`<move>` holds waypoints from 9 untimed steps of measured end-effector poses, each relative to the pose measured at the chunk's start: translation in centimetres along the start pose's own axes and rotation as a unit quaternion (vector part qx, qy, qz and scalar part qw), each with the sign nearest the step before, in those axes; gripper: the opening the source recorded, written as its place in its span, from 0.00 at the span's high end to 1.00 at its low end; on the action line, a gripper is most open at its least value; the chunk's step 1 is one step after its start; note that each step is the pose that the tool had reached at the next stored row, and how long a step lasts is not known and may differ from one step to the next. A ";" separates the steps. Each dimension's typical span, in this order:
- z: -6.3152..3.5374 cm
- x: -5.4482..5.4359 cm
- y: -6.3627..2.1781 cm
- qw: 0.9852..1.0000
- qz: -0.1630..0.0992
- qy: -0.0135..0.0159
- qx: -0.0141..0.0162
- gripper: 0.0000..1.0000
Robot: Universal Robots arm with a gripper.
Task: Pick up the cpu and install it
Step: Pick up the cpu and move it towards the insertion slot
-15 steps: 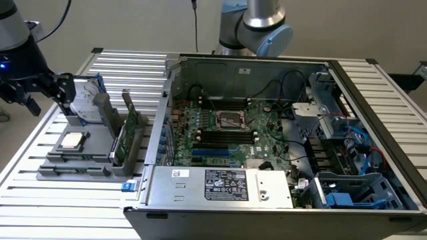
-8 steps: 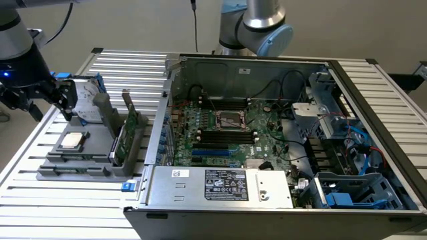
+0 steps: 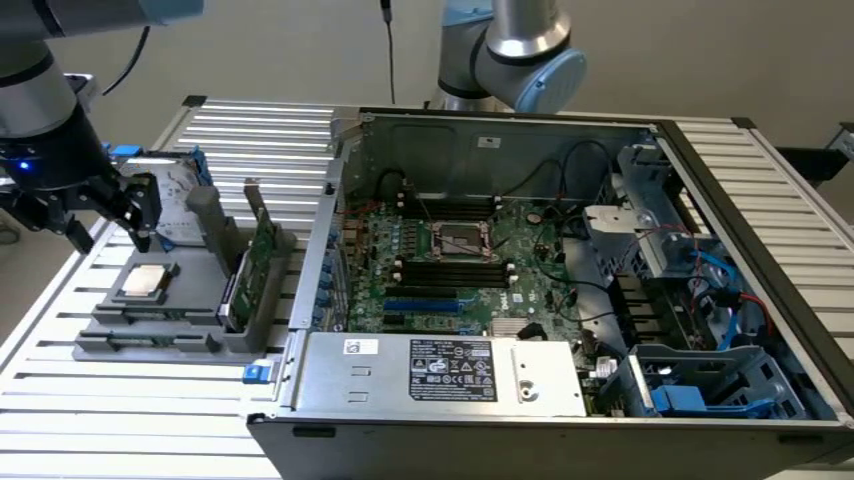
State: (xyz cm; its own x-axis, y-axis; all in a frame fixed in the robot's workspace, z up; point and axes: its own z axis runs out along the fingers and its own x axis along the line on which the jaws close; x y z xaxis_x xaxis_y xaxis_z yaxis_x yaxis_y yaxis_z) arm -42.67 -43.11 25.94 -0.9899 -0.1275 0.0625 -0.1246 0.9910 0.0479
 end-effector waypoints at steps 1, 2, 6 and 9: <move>0.18 0.0 -0.02 1.000 0.002 0.000 0.000 0.35; 0.36 0.0 -0.04 1.000 0.005 0.000 0.000 0.35; 1.08 -0.1 -0.09 1.000 0.019 -0.001 -0.001 0.33; 1.63 -0.1 -0.12 0.999 0.036 -0.002 -0.002 0.27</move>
State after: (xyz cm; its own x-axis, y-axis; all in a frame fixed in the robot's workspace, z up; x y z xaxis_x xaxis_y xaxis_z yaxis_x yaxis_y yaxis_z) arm -42.65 -43.15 24.30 -0.9964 -0.0565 0.0624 -0.0536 0.9974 0.0479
